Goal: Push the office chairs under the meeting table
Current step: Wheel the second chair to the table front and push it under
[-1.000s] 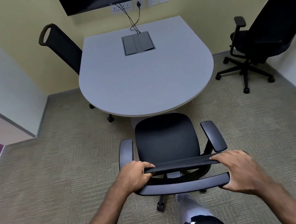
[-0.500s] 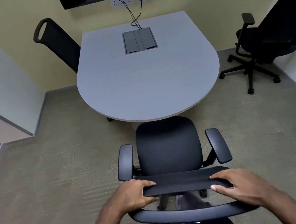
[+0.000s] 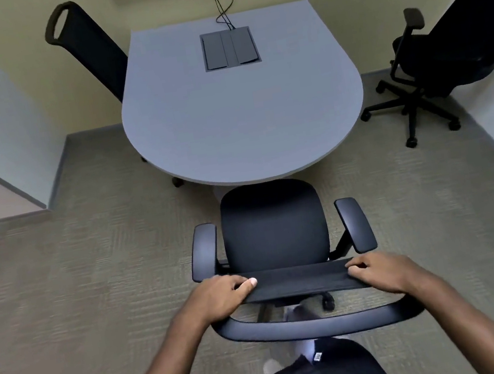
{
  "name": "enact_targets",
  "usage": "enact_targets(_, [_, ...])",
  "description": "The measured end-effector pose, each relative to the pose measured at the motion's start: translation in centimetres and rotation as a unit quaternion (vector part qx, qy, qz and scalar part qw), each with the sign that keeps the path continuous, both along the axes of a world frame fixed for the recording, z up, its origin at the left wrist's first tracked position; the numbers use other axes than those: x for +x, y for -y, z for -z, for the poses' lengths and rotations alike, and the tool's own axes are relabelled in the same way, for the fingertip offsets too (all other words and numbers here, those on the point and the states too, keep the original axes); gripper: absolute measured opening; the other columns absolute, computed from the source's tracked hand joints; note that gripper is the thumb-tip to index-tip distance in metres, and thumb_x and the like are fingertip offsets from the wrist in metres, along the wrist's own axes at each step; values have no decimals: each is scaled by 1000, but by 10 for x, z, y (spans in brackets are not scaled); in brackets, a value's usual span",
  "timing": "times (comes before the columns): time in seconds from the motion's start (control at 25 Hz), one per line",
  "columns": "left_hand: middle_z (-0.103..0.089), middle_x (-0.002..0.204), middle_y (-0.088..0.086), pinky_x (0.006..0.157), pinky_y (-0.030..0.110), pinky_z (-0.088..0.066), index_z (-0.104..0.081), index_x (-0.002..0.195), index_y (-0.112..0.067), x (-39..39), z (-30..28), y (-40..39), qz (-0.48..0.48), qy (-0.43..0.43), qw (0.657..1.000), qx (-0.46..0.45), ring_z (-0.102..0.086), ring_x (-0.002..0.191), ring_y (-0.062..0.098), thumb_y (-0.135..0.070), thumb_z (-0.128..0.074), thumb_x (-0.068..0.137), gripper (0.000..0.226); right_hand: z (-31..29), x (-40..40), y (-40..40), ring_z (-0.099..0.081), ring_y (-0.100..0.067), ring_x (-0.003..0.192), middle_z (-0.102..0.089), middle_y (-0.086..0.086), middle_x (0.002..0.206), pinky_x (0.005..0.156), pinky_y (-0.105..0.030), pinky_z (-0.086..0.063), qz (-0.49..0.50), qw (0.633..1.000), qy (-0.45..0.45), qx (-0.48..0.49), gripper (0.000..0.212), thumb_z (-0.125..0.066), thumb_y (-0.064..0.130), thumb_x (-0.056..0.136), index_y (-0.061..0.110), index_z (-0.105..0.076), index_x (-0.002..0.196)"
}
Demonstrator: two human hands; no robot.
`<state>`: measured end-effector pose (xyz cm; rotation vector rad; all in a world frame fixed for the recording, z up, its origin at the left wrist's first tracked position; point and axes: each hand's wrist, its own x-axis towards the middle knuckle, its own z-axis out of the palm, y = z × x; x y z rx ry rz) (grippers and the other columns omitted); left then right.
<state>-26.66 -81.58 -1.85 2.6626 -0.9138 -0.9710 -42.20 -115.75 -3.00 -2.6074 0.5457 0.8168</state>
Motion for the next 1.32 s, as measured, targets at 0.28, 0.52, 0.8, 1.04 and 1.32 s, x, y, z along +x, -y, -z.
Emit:
enact_targets(0.28, [-75,99,0,73,36,-48,-74,103,-28,-11,1,-3,-40,86,995,-12,-69,97,26,-59,-33,104,52,2,-3,-10,-69,-14,93,-74,18,96,71,-33,-48,25,996,65,-49,38,-43,58,94,41,-75,105])
enact_targets(0.52, [-74,89,-2,71,36,-51,-74,97,-25,-12,0,-3,-37,111,993,-16,-68,85,22,-63,-31,103,58,-2,-9,-17,-72,-12,92,-78,18,101,67,-30,-50,31,985,142,-89,41,-46,64,99,42,-79,107])
enact_targets(0.8, [-73,87,-5,70,35,-50,-75,98,-27,-12,2,-6,-47,107,993,-16,-67,84,19,-65,-30,103,59,-5,-11,-22,-72,-12,97,-78,20,101,69,-30,-48,25,987,129,-91,43,-44,70,99,45,-78,105])
enact_targets(1.04, [-76,99,-3,73,34,-46,-76,111,-30,-13,0,1,-78,93,993,-7,-68,96,22,-59,-34,104,51,-7,-15,-20,-72,-14,94,-78,17,97,69,-31,-49,40,985,130,-107,45,-41,71,99,46,-78,101])
enact_targets(1.32, [-75,117,4,90,37,-52,-74,123,-25,-15,2,12,-140,49,989,26,-67,109,26,-52,-40,104,47,-10,-7,1,-65,-25,85,-71,3,89,73,-34,-48,126,985,17,-114,43,-40,60,97,34,-67,76])
